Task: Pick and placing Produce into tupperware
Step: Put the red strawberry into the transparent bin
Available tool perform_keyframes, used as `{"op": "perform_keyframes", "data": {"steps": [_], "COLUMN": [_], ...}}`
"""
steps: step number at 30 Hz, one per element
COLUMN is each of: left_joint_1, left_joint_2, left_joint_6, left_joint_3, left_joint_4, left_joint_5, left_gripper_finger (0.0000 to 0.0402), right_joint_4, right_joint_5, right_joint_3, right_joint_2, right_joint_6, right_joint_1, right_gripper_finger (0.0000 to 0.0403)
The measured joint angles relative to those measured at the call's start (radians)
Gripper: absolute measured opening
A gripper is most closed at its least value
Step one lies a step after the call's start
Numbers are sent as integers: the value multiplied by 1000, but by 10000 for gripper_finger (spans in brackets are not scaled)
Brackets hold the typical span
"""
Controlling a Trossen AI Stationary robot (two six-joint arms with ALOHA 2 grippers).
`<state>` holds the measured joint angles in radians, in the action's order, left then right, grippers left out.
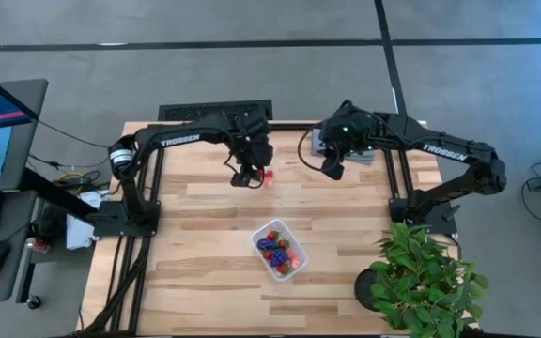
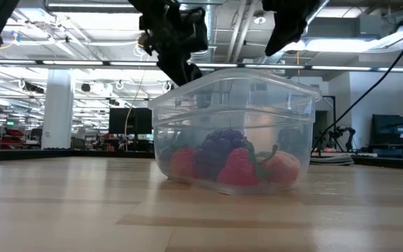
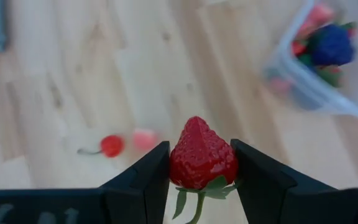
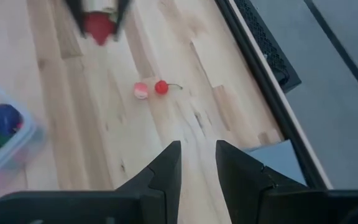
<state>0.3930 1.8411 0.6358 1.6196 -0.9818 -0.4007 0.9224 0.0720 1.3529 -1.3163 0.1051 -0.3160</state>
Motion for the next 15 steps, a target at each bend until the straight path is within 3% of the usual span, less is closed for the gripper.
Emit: {"op": "perform_keyframes", "data": {"steps": [6,15], "left_joint_1": [-68,-155], "left_joint_2": [-4,-4], "left_joint_6": [-29,-89], "left_joint_3": [0,-7], "left_joint_4": [-9,19], "left_joint_5": [-90,-75], "left_gripper_finger": [148,148], "right_joint_4": [14,26], "right_joint_5": [1,0], "right_joint_3": [0,0], "right_joint_2": [0,0], "right_joint_6": [34,62], "right_joint_1": [-45,-105], "right_gripper_finger": [122,122]}}
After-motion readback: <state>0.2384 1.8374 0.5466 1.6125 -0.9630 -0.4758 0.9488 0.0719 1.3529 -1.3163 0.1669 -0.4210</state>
